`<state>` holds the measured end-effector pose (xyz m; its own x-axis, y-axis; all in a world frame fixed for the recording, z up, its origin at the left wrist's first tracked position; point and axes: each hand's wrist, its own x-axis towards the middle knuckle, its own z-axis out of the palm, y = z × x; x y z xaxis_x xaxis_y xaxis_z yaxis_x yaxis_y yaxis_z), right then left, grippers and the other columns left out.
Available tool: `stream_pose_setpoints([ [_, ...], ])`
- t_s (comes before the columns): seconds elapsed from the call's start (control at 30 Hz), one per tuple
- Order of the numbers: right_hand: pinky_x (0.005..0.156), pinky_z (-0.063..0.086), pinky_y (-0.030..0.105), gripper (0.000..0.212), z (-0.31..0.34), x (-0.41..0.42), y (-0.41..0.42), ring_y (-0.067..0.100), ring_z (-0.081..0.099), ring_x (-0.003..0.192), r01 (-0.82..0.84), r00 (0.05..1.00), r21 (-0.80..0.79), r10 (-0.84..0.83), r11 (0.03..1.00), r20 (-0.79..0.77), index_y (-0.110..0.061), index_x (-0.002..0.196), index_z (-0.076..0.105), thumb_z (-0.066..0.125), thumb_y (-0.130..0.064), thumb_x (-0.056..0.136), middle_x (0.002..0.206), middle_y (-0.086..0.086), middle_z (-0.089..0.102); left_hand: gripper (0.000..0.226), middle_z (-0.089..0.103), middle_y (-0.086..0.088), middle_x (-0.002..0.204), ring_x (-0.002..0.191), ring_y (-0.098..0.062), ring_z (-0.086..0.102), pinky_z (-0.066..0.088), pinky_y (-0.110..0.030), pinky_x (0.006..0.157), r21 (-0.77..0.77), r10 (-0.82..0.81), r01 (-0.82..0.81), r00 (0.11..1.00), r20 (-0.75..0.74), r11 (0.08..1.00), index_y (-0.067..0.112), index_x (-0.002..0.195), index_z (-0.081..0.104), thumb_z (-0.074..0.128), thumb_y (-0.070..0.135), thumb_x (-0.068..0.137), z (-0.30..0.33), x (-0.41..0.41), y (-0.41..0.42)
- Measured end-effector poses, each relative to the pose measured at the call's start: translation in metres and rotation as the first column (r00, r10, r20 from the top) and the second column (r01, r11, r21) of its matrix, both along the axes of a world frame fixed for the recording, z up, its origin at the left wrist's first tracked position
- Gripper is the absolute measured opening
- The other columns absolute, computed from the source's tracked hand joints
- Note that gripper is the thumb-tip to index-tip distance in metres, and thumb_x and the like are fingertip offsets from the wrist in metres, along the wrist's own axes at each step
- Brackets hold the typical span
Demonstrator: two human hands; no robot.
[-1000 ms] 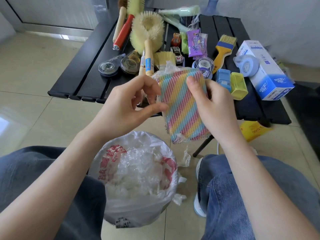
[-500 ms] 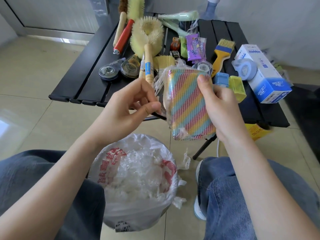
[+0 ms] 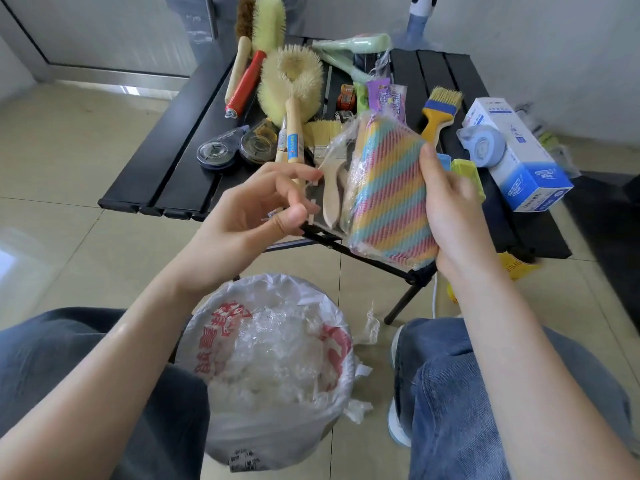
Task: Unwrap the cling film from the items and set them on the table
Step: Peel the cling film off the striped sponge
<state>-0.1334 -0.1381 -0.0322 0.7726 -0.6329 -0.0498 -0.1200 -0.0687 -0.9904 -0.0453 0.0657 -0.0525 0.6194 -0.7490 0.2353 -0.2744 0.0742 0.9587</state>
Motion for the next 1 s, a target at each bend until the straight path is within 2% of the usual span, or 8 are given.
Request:
stream_pose_setpoints([
  [0.17,0.078,0.053,0.031,0.036,-0.006,0.005,0.011,0.007,0.066,0.078,-0.137,0.990,0.010,0.136,0.991,0.023,-0.021,0.087,0.064,0.041,-0.045,0.099,0.082,-0.006,0.068,0.051,0.046,-0.007,0.094,0.090,-0.016,0.053,0.054,-0.051,0.075,0.037,0.327,-0.335,0.935,0.140,0.942,0.000,0.060,0.046,0.067,0.042,0.079,-0.007,-0.013,-0.011],
  [0.27,0.083,0.054,0.032,0.034,-0.009,0.007,0.014,0.009,0.067,0.086,-0.151,0.987,0.039,0.148,0.988,0.065,-0.025,0.094,0.065,0.038,-0.044,0.099,0.087,-0.010,0.069,0.064,0.051,-0.022,0.090,0.076,-0.028,0.061,0.057,-0.044,0.064,-0.023,0.455,-0.454,0.887,0.081,0.890,0.000,0.057,0.028,0.075,0.037,0.079,-0.004,-0.015,-0.018],
  [0.37,0.082,0.056,0.033,0.034,-0.011,0.010,0.014,0.009,0.068,0.087,-0.113,0.991,0.042,0.110,0.993,0.077,-0.028,0.095,0.064,0.036,-0.045,0.100,0.085,-0.014,0.070,0.050,0.062,-0.026,0.081,0.057,-0.011,0.064,0.053,-0.021,0.054,-0.065,0.439,-0.448,0.892,-0.110,0.892,0.005,0.059,0.026,0.070,0.016,0.080,0.001,-0.014,-0.023],
  [0.47,0.081,0.056,0.036,0.034,-0.011,0.011,0.014,0.008,0.067,0.084,-0.111,0.992,0.021,0.109,0.994,0.056,-0.027,0.094,0.063,0.036,-0.047,0.099,0.084,-0.012,0.070,0.021,0.063,-0.014,0.074,0.055,-0.011,0.063,0.054,-0.022,0.054,-0.036,0.419,-0.438,0.878,-0.231,0.898,0.005,0.083,0.045,0.066,0.010,0.086,-0.003,-0.011,-0.024],
  [0.6,0.084,0.054,0.043,0.038,-0.009,0.008,0.015,0.019,0.065,0.086,-0.153,0.987,-0.022,0.154,0.988,0.049,-0.015,0.100,0.062,0.041,-0.047,0.097,0.095,0.010,0.066,0.031,0.062,-0.012,0.089,0.064,-0.014,0.063,0.055,-0.025,0.055,0.052,0.369,-0.370,0.882,-0.294,0.927,0.011,0.118,0.048,0.056,0.027,0.093,-0.003,-0.012,-0.023],
  [0.77,0.085,0.052,0.044,0.034,-0.010,0.006,0.026,0.023,0.064,0.089,-0.231,0.967,-0.001,0.230,0.973,0.111,-0.021,0.097,0.061,0.046,-0.050,0.090,0.089,0.002,0.064,0.030,0.061,-0.015,0.074,0.056,-0.023,0.058,0.047,-0.034,0.046,0.028,0.417,-0.416,0.907,-0.057,0.909,0.013,0.089,0.054,0.047,0.042,0.093,-0.003,-0.017,-0.027],
  [0.87,0.088,0.053,0.042,0.034,-0.011,0.007,0.026,0.014,0.065,0.087,-0.246,0.963,0.047,0.239,0.968,0.122,-0.022,0.098,0.062,0.046,-0.051,0.088,0.088,-0.006,0.066,0.032,0.040,-0.001,0.047,0.035,-0.012,0.034,0.032,-0.023,0.035,-0.028,0.505,-0.509,0.859,-0.081,0.861,0.009,0.078,0.054,0.042,0.025,0.102,-0.006,-0.015,-0.029],
  [1.0,0.076,0.056,0.028,0.030,-0.012,0.009,0.020,0.003,0.067,0.078,-0.212,0.973,0.178,0.190,0.961,0.134,-0.026,0.093,0.065,0.039,-0.041,0.100,0.078,-0.015,0.070,0.034,0.028,-0.014,0.051,0.039,-0.014,0.022,0.018,-0.025,0.038,-0.033,0.487,-0.493,0.866,-0.112,0.869,0.008,0.081,0.058,0.039,0.025,0.103,-0.001,-0.012,-0.031],
])
